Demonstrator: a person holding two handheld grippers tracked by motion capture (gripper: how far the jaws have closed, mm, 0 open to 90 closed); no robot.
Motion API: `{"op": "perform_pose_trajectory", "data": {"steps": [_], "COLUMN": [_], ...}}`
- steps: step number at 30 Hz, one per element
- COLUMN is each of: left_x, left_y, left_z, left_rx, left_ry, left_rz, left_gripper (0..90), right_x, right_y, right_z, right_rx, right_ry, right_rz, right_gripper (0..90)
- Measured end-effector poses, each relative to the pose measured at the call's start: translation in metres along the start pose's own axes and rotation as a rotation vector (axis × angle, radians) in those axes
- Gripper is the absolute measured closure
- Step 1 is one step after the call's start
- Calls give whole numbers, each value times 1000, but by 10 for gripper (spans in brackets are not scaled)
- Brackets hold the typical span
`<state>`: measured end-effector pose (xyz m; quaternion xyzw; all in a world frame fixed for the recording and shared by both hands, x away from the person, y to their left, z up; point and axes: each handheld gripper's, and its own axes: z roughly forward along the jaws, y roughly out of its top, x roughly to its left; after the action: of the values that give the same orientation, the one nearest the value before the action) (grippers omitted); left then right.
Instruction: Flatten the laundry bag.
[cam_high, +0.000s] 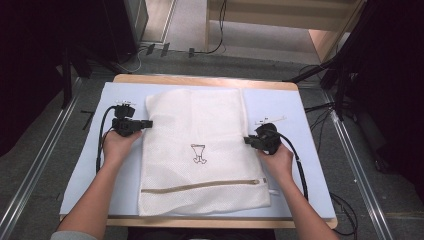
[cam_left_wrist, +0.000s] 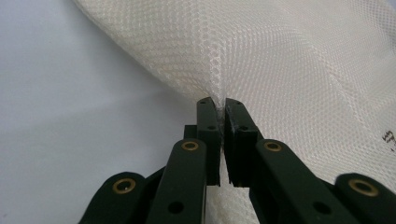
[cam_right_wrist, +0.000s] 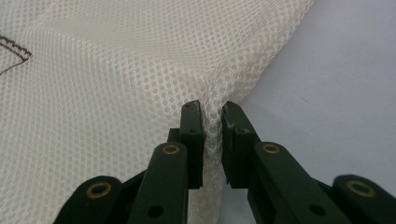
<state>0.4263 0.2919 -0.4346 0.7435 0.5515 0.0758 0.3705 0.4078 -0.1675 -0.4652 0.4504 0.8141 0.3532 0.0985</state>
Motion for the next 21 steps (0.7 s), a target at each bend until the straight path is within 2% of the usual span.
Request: {"op": "perform_pose_trajectory", "data": {"steps": [3, 7, 10, 13, 19, 21], "left_x": [0, 0, 2, 3, -3, -6], "left_y": [3, 5, 4, 3, 3, -1], "left_z": [4, 8, 10, 8, -1, -6], "left_rx": [-3, 10, 19, 14, 24, -7], "left_ry": [-4, -3, -11, -31, -16, -20], "left_rz": [0, 10, 8, -2, 26, 29], "left_gripper": [871, 867, 850, 778, 576, 546], "right_x": [4, 7, 7, 4, 3, 4], "right_y": [-5, -10, -13, -13, -12, -10], "right_z": [-1, -4, -3, -3, -9, -14], "right_rx": [4, 11, 12, 4, 3, -16], "right_ry": [-6, 6, 12, 27, 24, 23], "right_rz": [-12, 1, -2, 10, 15, 8], "right_gripper": [817, 811, 763, 694, 565, 538]}}
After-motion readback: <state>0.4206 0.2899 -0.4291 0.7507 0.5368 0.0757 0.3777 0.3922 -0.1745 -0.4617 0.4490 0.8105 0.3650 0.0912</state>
